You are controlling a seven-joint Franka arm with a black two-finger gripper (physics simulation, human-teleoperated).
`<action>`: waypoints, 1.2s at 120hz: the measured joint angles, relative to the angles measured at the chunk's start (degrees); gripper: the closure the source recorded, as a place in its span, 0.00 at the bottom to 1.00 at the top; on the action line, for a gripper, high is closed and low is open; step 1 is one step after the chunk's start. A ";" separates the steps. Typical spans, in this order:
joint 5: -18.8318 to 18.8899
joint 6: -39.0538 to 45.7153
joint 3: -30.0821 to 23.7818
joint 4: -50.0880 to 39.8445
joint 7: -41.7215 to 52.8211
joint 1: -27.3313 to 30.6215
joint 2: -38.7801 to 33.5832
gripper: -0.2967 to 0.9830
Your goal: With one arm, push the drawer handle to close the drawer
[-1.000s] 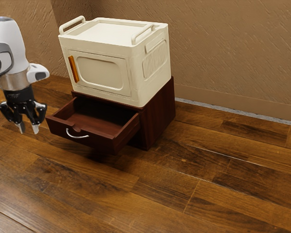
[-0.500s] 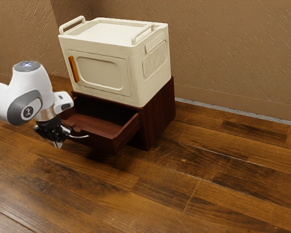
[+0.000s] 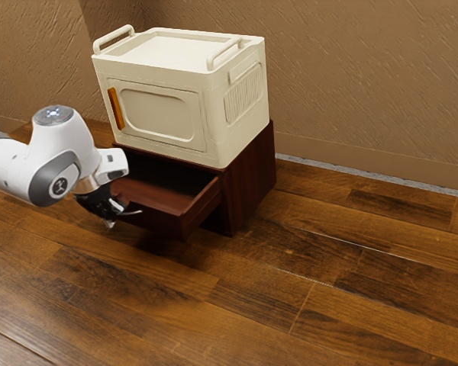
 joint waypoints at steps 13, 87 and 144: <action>0.03 0.57 -0.80 1.15 1.84 -0.11 0.93 0.85; 0.03 0.82 -2.00 14.69 7.58 -0.08 11.68 0.85; -1.74 -2.67 -3.36 26.99 9.75 -0.22 20.30 0.85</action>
